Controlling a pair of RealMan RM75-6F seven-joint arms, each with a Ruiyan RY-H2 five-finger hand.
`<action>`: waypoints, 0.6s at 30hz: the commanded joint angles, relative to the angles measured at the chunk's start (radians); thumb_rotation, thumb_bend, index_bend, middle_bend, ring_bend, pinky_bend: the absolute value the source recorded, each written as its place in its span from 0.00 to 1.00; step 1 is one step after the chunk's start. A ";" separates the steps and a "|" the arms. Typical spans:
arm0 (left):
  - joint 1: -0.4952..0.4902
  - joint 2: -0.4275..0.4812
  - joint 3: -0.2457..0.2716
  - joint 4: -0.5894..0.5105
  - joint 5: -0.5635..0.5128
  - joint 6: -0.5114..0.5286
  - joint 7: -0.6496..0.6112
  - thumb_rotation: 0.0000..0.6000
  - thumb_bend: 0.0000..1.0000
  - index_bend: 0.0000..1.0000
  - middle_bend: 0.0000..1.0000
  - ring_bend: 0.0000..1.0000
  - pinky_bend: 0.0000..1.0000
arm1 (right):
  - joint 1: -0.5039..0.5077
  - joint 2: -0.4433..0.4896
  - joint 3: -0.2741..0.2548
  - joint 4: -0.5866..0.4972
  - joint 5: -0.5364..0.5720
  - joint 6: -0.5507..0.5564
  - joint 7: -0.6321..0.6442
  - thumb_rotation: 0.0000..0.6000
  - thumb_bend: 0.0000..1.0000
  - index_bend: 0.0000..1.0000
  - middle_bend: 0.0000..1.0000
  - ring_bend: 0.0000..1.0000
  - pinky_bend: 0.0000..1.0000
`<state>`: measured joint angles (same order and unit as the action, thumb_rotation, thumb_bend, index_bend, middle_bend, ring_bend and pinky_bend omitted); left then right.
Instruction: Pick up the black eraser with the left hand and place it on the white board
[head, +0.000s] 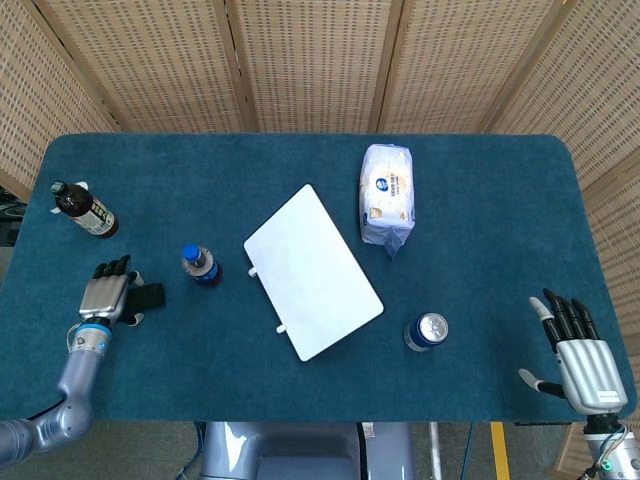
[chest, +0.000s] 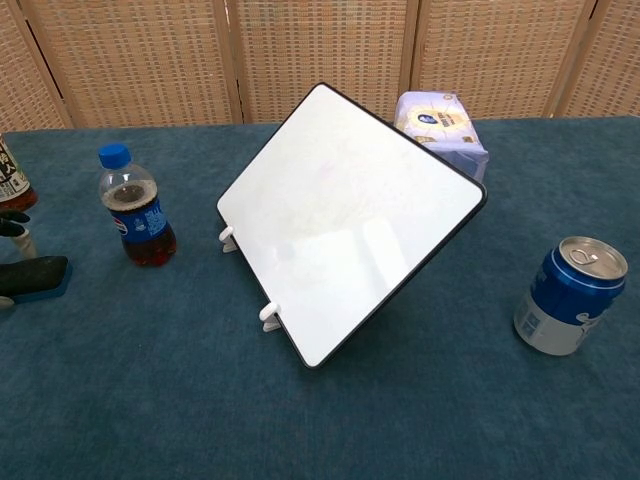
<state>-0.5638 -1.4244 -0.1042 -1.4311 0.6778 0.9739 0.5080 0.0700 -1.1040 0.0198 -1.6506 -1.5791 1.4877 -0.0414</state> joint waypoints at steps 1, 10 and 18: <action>-0.002 -0.005 0.002 0.004 -0.004 -0.004 0.003 1.00 0.31 0.36 0.00 0.00 0.00 | -0.001 -0.001 0.000 0.001 -0.002 0.002 0.001 1.00 0.00 0.00 0.00 0.00 0.00; -0.003 -0.016 0.007 0.008 0.001 0.000 0.001 1.00 0.33 0.37 0.00 0.00 0.00 | 0.000 -0.002 0.000 0.003 -0.004 0.003 0.001 1.00 0.00 0.00 0.00 0.00 0.00; 0.001 0.042 -0.023 -0.076 0.061 0.058 -0.031 1.00 0.33 0.38 0.00 0.00 0.00 | 0.001 -0.002 0.000 0.004 -0.004 0.001 0.002 1.00 0.00 0.00 0.00 0.00 0.00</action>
<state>-0.5647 -1.4094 -0.1148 -1.4697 0.7138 1.0087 0.4889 0.0706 -1.1062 0.0194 -1.6469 -1.5830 1.4884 -0.0395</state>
